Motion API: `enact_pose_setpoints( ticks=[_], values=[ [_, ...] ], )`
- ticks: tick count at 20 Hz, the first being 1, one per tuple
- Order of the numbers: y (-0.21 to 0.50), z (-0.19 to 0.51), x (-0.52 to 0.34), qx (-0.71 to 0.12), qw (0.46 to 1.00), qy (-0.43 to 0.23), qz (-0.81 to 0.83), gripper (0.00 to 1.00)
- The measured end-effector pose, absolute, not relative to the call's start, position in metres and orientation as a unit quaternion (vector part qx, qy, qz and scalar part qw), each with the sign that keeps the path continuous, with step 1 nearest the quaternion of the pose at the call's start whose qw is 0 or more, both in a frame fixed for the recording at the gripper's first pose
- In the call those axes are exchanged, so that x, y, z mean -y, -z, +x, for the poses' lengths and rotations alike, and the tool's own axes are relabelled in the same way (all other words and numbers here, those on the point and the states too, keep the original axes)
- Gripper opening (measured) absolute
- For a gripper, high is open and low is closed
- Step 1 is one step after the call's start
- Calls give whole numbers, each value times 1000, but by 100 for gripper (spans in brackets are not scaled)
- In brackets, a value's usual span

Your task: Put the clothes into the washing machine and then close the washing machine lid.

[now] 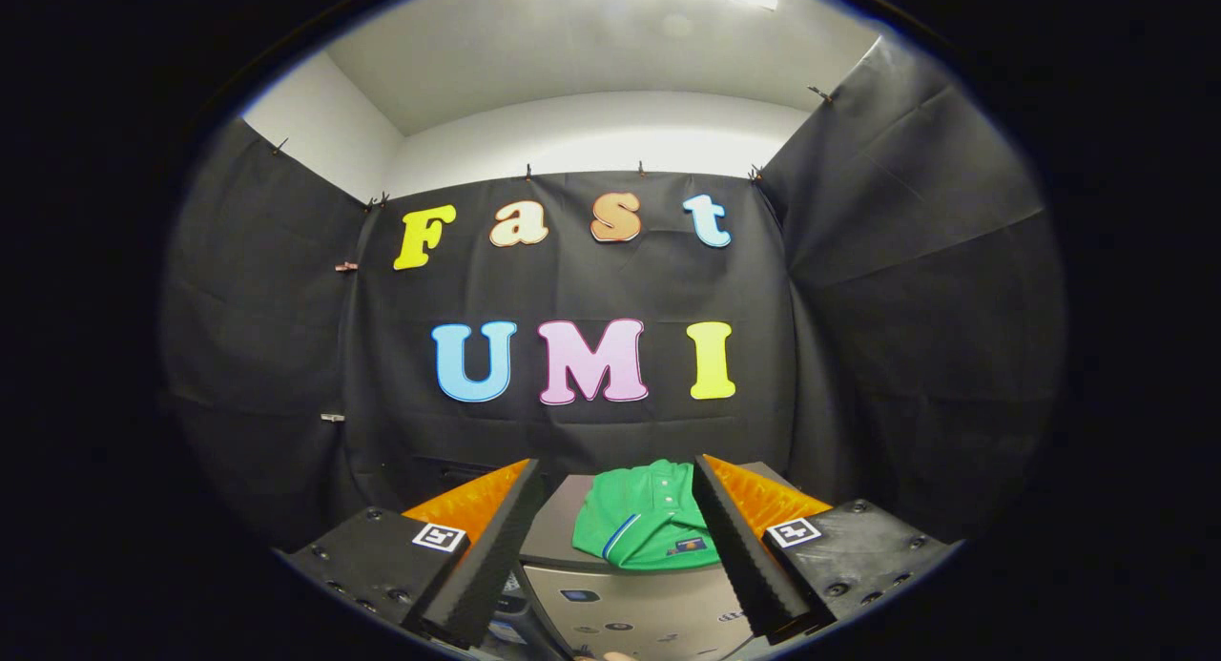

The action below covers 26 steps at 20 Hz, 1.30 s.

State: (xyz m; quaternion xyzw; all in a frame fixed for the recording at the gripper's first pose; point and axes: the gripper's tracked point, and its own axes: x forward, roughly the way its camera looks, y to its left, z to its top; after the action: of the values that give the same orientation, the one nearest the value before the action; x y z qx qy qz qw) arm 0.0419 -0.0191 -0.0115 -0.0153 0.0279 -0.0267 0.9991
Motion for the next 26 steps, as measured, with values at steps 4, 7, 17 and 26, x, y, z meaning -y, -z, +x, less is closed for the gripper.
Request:
enact_pose_setpoints(
  ticks=[4,7,17,26],
  values=[
    [5,73,29,-37,999,32,-14,99],
    [7,102,37,-59,997,39,-5,99],
    [24,206,75,-126,989,78,-7,98],
    [112,277,114,-238,965,106,-12,98]
  ],
)
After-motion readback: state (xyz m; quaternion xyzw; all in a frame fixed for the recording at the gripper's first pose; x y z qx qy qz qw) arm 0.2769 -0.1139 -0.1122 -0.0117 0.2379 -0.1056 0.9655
